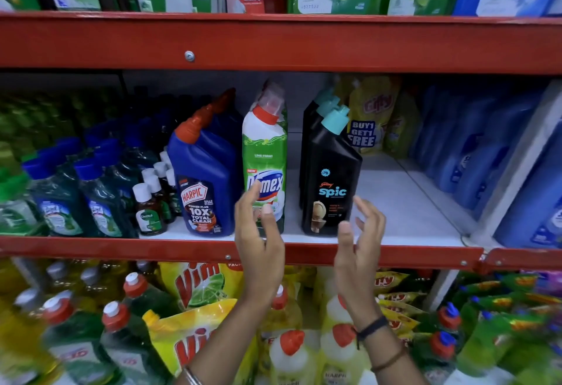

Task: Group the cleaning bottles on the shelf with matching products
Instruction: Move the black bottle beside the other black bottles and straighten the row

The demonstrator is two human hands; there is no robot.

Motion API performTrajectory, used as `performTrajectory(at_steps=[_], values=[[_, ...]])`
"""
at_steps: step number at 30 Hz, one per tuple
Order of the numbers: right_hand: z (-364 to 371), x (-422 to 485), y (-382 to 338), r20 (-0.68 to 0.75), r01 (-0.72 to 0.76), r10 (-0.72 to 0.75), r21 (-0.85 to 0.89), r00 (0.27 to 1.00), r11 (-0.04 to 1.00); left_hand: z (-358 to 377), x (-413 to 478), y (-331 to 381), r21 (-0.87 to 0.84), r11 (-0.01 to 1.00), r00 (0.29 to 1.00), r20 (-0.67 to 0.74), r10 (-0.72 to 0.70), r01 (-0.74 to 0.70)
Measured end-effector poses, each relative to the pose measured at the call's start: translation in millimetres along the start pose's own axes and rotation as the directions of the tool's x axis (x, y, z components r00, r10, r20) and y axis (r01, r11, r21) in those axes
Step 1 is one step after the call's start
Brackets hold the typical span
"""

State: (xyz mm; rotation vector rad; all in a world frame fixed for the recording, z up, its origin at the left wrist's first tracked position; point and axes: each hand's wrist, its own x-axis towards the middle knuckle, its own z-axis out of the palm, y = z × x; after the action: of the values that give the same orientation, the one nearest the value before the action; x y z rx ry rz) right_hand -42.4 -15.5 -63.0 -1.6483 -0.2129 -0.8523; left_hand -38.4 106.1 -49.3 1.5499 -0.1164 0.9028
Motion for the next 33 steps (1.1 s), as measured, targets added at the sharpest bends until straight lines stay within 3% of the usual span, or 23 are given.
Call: performTrajectory(at_steps=[3,7,14,29,33], values=[[25,-12,-9,0.178,0.0,-0.015,0.086,0.984,0.996,-11,11,-12,0.029,0.997,0.996,0.056,-0.067,0.066],[59,-11,-16,0.391,-0.194,0.139,0.105,0.91,0.975,-16,22,-15,0.115,0.988,0.978,0.172,-0.117,0.098],[75,4,-14,0.364,-0.34,0.262,0.168,0.894,0.925,-22,31,-22,0.153,0.981,0.955,0.252,-0.157,0.121],[78,0,-26,0.287,-0.258,0.226,0.075,0.931,0.963,-40,38,-18,0.078,0.987,0.91,0.381,-0.163,0.144],[91,-25,-31,0.022,-0.075,0.073,0.069,0.997,0.995,-58,31,-21,-0.084,0.984,0.939,0.321,-0.123,0.158]])
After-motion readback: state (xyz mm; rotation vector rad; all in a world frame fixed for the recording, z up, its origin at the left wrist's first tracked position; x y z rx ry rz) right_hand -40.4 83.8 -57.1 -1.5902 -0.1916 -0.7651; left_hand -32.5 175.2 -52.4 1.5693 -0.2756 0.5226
